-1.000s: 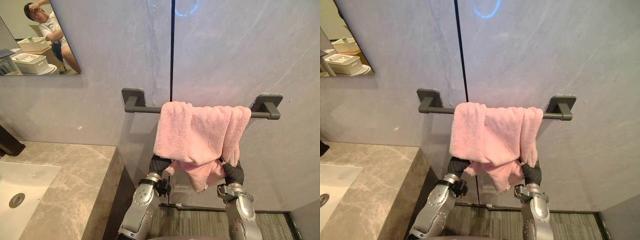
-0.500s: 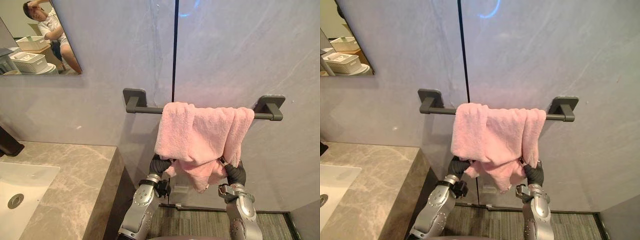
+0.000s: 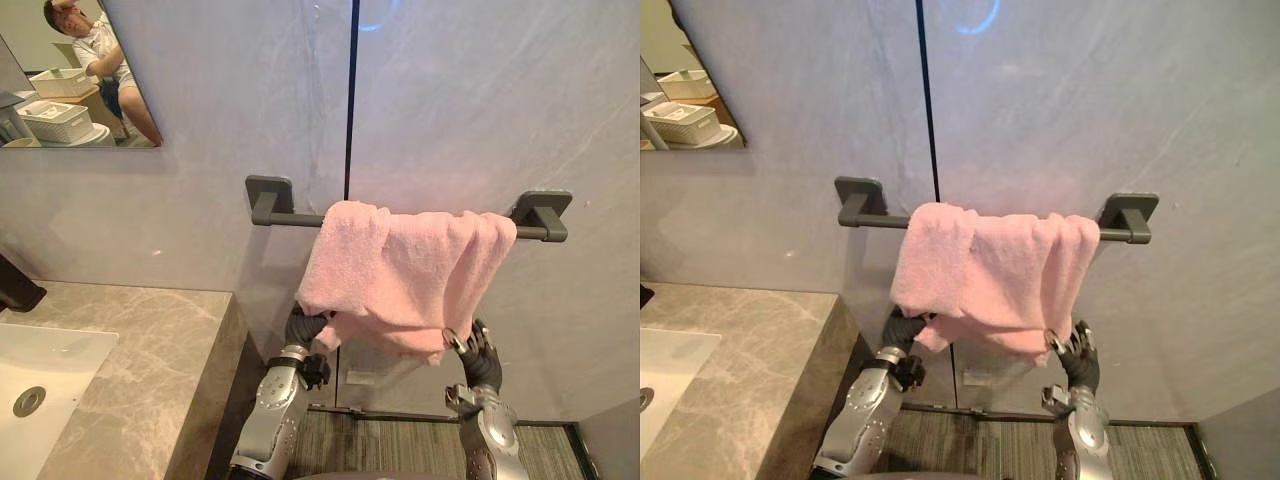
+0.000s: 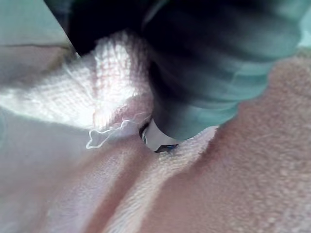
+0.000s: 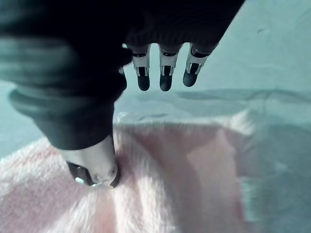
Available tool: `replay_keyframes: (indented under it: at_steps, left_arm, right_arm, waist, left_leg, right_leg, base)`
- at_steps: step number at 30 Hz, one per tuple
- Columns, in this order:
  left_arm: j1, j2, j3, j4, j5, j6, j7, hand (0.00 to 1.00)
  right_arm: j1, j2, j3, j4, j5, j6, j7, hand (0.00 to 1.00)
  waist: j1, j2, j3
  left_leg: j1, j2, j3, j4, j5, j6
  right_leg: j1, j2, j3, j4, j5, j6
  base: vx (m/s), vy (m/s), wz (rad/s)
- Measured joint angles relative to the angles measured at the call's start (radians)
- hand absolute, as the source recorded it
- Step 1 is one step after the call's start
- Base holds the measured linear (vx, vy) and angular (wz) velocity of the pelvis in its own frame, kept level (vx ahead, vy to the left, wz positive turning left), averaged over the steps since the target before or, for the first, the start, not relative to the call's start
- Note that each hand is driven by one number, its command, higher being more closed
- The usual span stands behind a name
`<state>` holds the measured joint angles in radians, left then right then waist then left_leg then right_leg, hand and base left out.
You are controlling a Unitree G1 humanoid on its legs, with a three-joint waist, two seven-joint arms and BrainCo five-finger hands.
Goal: Organize washtable
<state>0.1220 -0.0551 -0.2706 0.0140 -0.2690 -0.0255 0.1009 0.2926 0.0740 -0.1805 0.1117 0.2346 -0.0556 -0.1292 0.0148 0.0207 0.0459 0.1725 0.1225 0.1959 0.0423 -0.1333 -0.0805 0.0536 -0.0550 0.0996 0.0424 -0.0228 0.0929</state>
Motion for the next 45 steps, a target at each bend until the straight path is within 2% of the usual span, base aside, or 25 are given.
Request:
replay_keyframes:
  at_steps: [4, 11, 34, 41, 45]
  left_arm:
    - [0.017, -0.001, 0.001, 0.008, 0.0, 0.0, 0.01, 0.0]
    - [0.017, -0.001, 0.002, 0.018, 0.0, 0.0, 0.01, 0.0]
    - [0.05, 0.0, 0.029, 0.116, -0.004, 0.0, 0.01, 0.0]
    - [0.066, 0.0, 0.03, 0.158, -0.004, 0.0, 0.012, 0.0]
    - [0.088, 0.001, 0.048, 0.188, -0.005, 0.001, 0.014, 0.0]
  right_arm:
    - [0.023, 0.003, 0.008, 0.0, -0.061, 0.023, 0.002, 0.0]
    - [0.028, 0.003, 0.044, 0.014, -0.127, 0.028, 0.024, 0.0]
    - [0.049, -0.003, 0.044, 0.071, -0.138, 0.035, 0.018, 0.0]
    - [0.082, -0.004, 0.042, 0.072, -0.131, 0.035, 0.014, 0.0]
    - [0.091, -0.004, 0.037, 0.119, -0.12, 0.035, -0.002, 0.0]
  waist:
    - [0.0, 0.002, 0.0]
    - [0.002, -0.001, -0.001]
    - [0.001, -0.003, -0.003]
    - [0.001, -0.01, -0.009]
    - [0.001, -0.022, -0.018]
  left_leg:
    - [-0.001, 0.0, 0.002, 0.0, 0.0, -0.001]
    - [-0.002, 0.0, 0.001, 0.003, 0.0, 0.0]
    - [-0.009, -0.001, -0.005, 0.008, 0.0, 0.0]
    - [-0.012, -0.004, -0.009, 0.008, 0.001, 0.0]
    - [-0.012, -0.004, -0.008, 0.008, 0.001, 0.0]
  right_leg:
    - [-0.002, 0.001, 0.002, 0.0, 0.0, 0.0]
    - [-0.002, 0.0, 0.002, 0.001, 0.0, 0.0]
    - [-0.006, -0.002, -0.003, 0.004, 0.001, 0.0]
    - [-0.005, -0.013, -0.01, 0.004, 0.001, 0.0]
    - [-0.004, -0.013, -0.011, 0.003, 0.001, 0.0]
  base:
    - [0.0, 0.0, 0.0]
    - [0.0, 0.0, 0.0]
    - [0.0, 0.0, 0.0]
    - [0.0, 0.0, 0.02]
    - [0.0, 0.0, 0.0]
